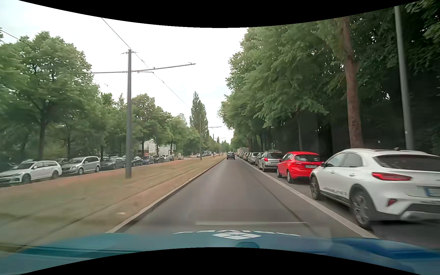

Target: Follow the waypoints while adhering to traffic rules and regulations

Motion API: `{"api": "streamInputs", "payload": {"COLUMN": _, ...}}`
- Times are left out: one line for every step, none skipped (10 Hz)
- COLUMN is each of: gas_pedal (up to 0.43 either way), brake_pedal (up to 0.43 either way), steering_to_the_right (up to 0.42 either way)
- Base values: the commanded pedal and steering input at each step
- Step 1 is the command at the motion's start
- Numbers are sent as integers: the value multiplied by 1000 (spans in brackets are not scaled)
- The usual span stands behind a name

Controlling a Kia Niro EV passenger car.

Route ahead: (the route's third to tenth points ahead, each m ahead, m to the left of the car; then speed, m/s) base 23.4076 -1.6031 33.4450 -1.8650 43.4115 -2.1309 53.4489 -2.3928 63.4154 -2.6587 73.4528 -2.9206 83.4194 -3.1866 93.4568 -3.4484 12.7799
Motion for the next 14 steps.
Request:
{"api": "streamInputs", "payload": {"gas_pedal": 169, "brake_pedal": 0, "steering_to_the_right": 4}}
{"api": "streamInputs", "payload": {"gas_pedal": 169, "brake_pedal": 0, "steering_to_the_right": 3}}
{"api": "streamInputs", "payload": {"gas_pedal": 169, "brake_pedal": 0, "steering_to_the_right": 2}}
{"api": "streamInputs", "payload": {"gas_pedal": 169, "brake_pedal": 0, "steering_to_the_right": 1}}
{"api": "streamInputs", "payload": {"gas_pedal": 169, "brake_pedal": 0, "steering_to_the_right": 1}}
{"api": "streamInputs", "payload": {"gas_pedal": 169, "brake_pedal": 0, "steering_to_the_right": 1}}
{"api": "streamInputs", "payload": {"gas_pedal": 169, "brake_pedal": 0, "steering_to_the_right": 0}}
{"api": "streamInputs", "payload": {"gas_pedal": 169, "brake_pedal": 0, "steering_to_the_right": 0}}
{"api": "streamInputs", "payload": {"gas_pedal": 169, "brake_pedal": 0, "steering_to_the_right": 0}}
{"api": "streamInputs", "payload": {"gas_pedal": 169, "brake_pedal": 0, "steering_to_the_right": 0}}
{"api": "streamInputs", "payload": {"gas_pedal": 169, "brake_pedal": 0, "steering_to_the_right": -1}}
{"api": "streamInputs", "payload": {"gas_pedal": 169, "brake_pedal": 0, "steering_to_the_right": -1}}
{"api": "streamInputs", "payload": {"gas_pedal": 169, "brake_pedal": 0, "steering_to_the_right": -1}}
{"api": "streamInputs", "payload": {"gas_pedal": 169, "brake_pedal": 0, "steering_to_the_right": -1}}
